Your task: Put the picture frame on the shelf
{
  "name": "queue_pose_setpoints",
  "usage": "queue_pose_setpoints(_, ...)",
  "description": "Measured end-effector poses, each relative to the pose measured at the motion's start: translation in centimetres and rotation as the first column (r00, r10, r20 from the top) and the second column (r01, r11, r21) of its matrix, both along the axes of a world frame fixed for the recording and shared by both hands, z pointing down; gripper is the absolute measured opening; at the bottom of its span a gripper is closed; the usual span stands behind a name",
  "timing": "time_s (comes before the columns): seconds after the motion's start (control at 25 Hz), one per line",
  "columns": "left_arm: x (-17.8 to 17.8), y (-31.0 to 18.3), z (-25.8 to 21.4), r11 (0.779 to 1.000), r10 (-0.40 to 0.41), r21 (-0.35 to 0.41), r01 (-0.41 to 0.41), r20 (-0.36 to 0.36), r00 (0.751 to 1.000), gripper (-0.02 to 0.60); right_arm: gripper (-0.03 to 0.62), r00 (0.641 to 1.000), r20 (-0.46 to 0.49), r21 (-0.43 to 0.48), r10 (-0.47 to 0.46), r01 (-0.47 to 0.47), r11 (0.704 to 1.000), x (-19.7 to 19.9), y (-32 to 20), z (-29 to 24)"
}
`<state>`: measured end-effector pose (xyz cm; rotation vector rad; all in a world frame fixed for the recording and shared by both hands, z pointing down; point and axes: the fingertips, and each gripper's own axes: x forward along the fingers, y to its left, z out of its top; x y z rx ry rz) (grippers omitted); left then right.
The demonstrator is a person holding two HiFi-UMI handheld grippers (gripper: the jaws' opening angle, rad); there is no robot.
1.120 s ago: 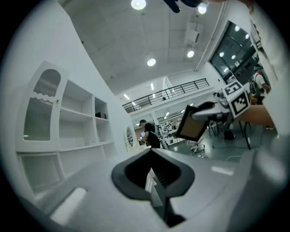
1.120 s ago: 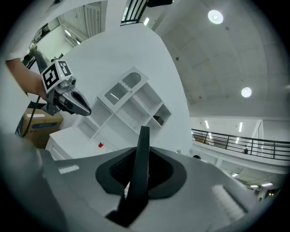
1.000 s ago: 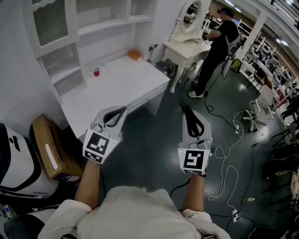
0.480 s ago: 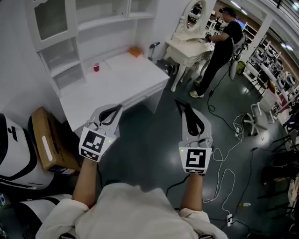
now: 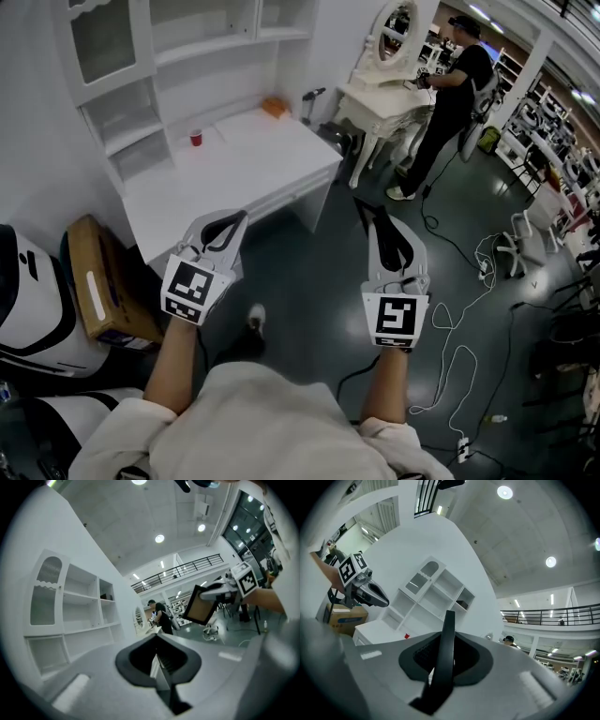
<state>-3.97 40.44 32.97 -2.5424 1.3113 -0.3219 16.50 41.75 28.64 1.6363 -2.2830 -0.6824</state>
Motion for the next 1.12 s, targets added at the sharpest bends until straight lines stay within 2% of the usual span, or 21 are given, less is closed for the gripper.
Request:
queue_pose_setpoints(0.24, 0.7, -3.3, 0.6, 1.0, 0.007, -0.005, -0.007, -0.007, 1.0, 0.003, 0.064, 1.0, 0.01, -0.005, 0.013, -0.013, 1.0, 0.8, -3.1, 0.5)
queue_pose_setpoints(0.44, 1.4, -8.0, 0.6, 1.0, 0.012, 0.002, -0.012, -0.013, 1.0, 0.003, 0.064, 1.0, 0.007, -0.012, 0.022, -0.021, 1.0, 1.6, -7.4, 0.8)
queue_pose_setpoints(0.76, 1.4, -17.4, 1.5, 1.0, 0.017, -0.01, -0.017, -0.022, 1.0, 0.003, 0.064, 0.999, 0.006, -0.016, 0.039, -0.039, 0.999, 2.0, -16.6, 1.6)
queue_pose_setpoints(1.12, 0.5, -28.4, 0.7, 0.999, 0.037, -0.025, -0.038, -0.016, 0.999, 0.002, 0.064, 0.999, 0.007, -0.05, 0.052, -0.052, 0.997, 0.6, -27.6, 0.8)
